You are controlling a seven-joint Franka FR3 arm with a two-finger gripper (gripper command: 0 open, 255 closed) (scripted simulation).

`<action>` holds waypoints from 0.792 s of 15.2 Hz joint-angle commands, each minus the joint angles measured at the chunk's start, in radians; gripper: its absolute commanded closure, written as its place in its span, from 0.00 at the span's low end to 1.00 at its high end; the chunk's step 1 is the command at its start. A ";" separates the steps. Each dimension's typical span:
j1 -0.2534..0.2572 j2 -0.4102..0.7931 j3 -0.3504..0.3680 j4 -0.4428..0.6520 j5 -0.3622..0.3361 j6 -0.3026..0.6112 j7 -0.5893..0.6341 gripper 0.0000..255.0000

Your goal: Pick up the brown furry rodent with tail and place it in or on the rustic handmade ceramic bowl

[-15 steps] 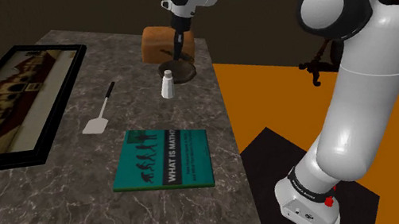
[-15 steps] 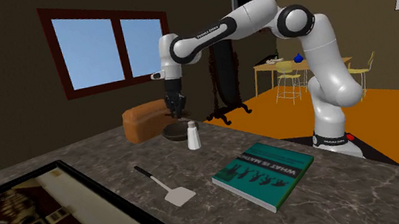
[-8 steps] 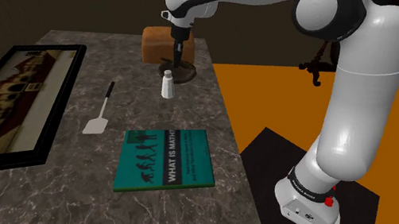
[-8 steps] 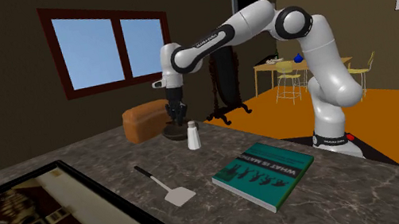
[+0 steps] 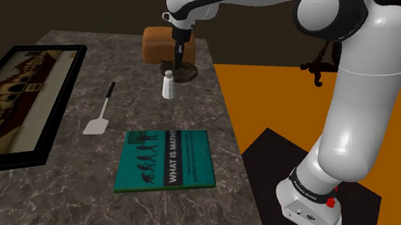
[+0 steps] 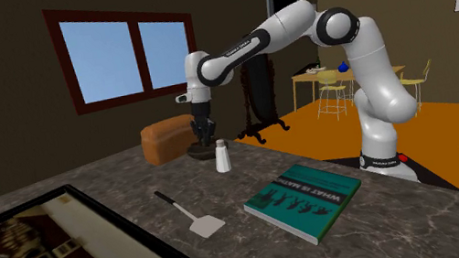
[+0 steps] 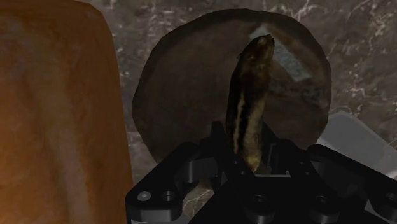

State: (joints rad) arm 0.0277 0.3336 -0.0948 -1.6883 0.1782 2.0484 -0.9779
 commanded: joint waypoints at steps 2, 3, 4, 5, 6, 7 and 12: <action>0.000 0.000 0.000 0.000 0.000 0.000 0.000 0.00; 0.000 0.000 0.000 0.000 0.000 0.000 0.000 0.00; 0.000 0.000 0.000 0.000 0.000 0.000 0.000 0.00; 0.000 0.000 0.000 0.000 0.000 0.000 0.000 0.00; 0.000 0.000 0.000 0.000 0.000 0.000 0.000 0.00; -0.002 -0.011 -0.002 0.018 -0.003 -0.029 0.002 0.00; -0.007 -0.035 -0.007 0.076 -0.010 -0.112 0.007 0.00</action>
State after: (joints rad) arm 0.0207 0.2976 -0.1013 -1.6180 0.1689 1.9428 -0.9714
